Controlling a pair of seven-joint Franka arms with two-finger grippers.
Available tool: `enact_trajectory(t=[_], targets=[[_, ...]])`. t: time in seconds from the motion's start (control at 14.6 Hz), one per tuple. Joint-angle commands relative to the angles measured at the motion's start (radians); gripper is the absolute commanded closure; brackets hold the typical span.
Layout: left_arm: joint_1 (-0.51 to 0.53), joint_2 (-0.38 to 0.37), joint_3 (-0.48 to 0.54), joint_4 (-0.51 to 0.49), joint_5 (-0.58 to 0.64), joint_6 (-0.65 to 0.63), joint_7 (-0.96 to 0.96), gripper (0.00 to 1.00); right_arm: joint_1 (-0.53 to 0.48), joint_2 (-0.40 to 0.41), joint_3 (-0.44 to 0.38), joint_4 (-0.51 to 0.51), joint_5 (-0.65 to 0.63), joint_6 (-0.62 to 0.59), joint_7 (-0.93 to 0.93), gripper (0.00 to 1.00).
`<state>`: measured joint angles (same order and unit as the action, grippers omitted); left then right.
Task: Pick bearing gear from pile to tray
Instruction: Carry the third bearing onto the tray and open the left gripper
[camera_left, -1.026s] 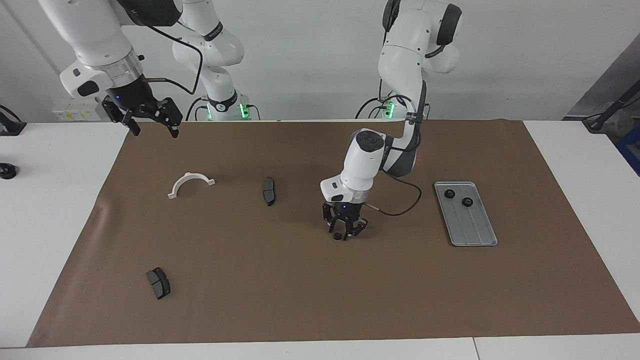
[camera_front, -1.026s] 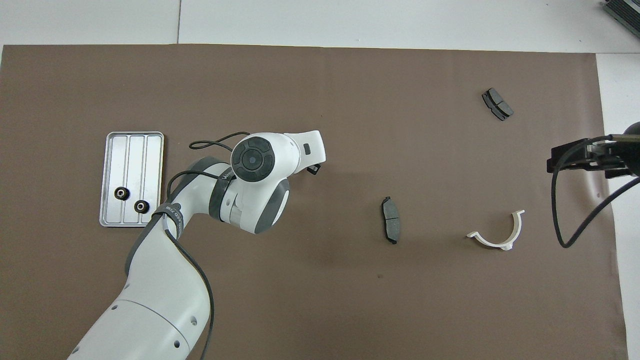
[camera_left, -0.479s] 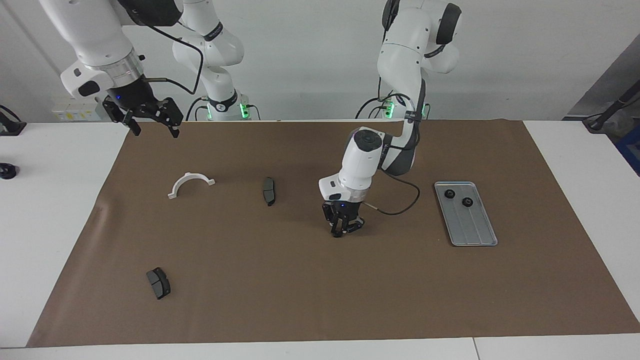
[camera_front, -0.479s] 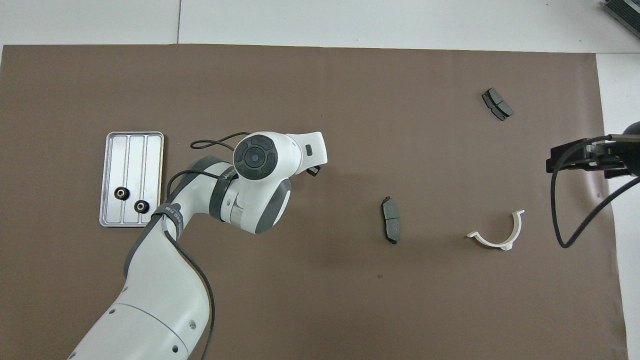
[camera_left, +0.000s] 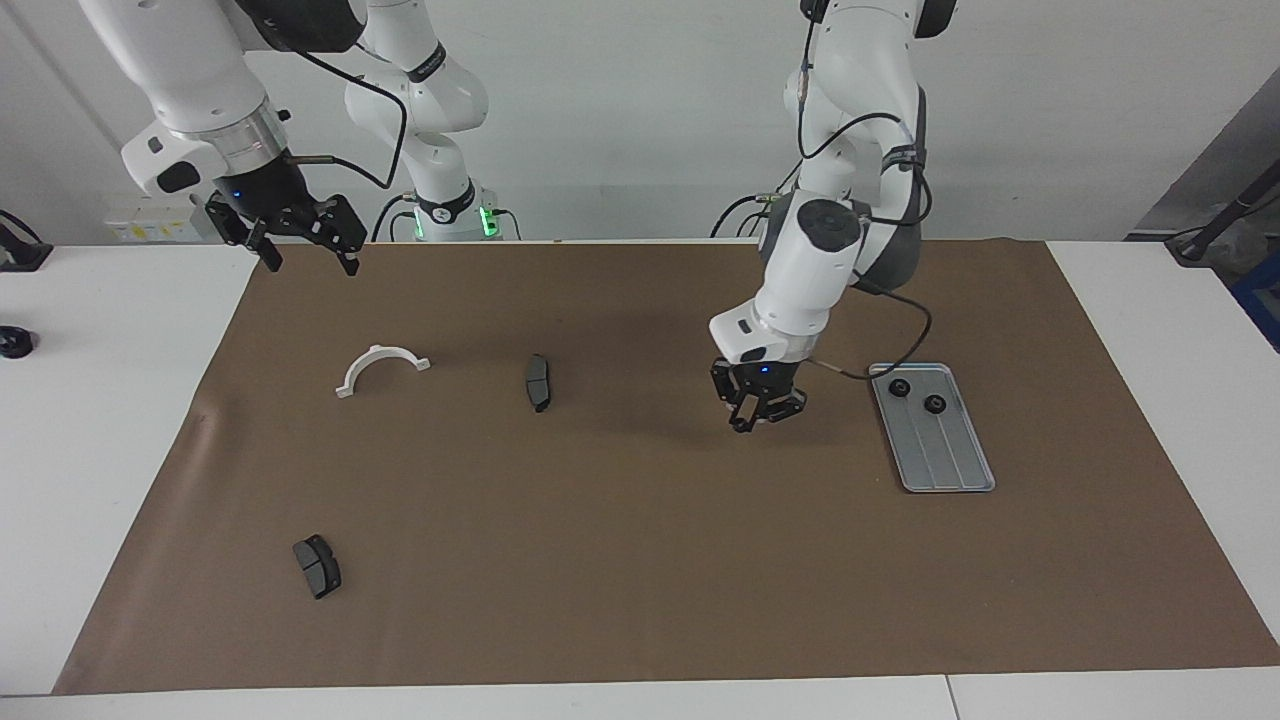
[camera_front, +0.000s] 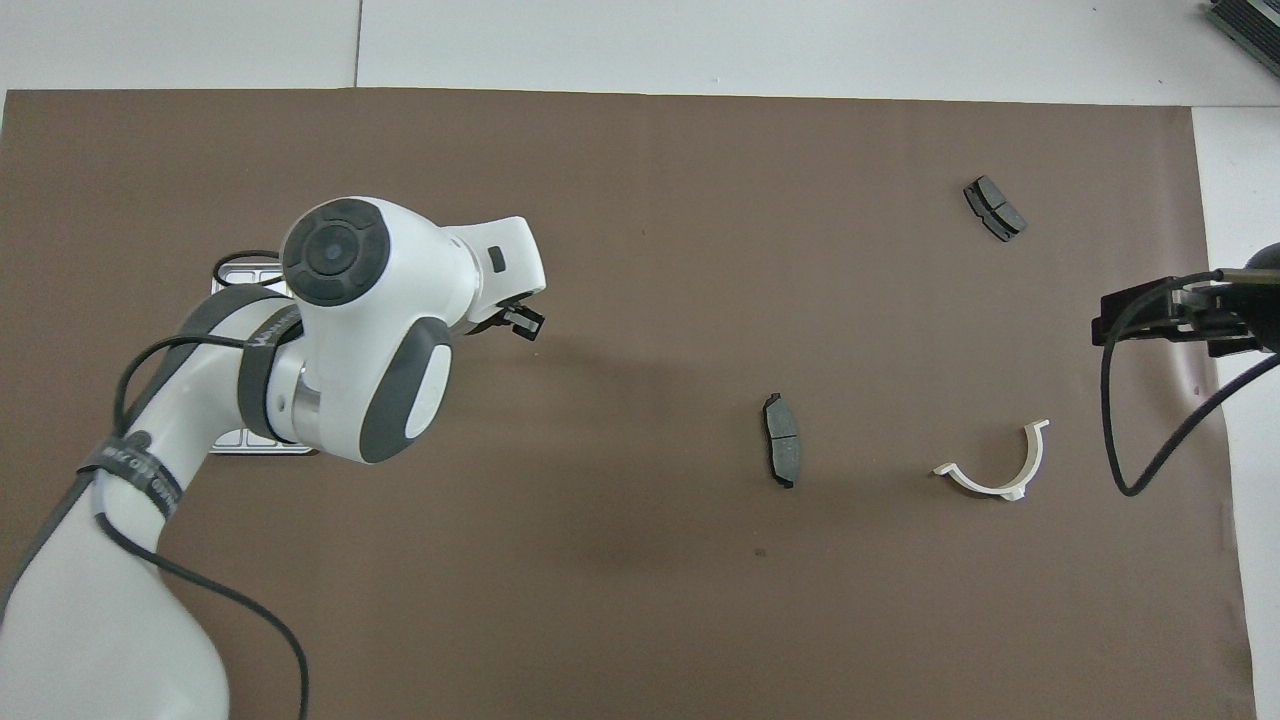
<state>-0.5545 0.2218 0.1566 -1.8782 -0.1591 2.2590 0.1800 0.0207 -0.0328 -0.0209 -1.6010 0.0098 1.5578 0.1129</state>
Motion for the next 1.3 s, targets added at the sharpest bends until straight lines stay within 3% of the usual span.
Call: enact_trajectory(t=[0.0,0.21,0.48,0.62,0.75,1.23], targets=[[0.095,-0.146,-0.005,-0.18,-0.005,-0.009,0.016,1.0,-0.005,-0.025,0.004,-0.023,0.015,-0.012,-0.015,0.0],[0.203,-0.173,-0.005,-0.245,-0.005,0.01,0.019,1.0,-0.005,-0.025,0.004,-0.023,0.015,-0.012,-0.013,0.0],[0.295,-0.173,-0.005,-0.256,-0.005,0.042,0.015,1.0,0.007,-0.022,-0.008,-0.023,0.015,0.005,-0.016,0.0],[0.329,-0.174,-0.003,-0.277,-0.005,0.045,0.007,1.0,0.069,-0.016,-0.071,-0.022,0.013,0.028,-0.021,0.0],[0.364,-0.167,-0.003,-0.294,-0.002,0.129,-0.007,1.0,0.084,-0.01,-0.106,-0.02,0.004,0.033,-0.022,0.0],[0.421,-0.035,-0.005,-0.294,0.0,0.316,-0.005,1.0,0.073,-0.018,-0.109,-0.022,0.009,0.028,-0.025,0.0]])
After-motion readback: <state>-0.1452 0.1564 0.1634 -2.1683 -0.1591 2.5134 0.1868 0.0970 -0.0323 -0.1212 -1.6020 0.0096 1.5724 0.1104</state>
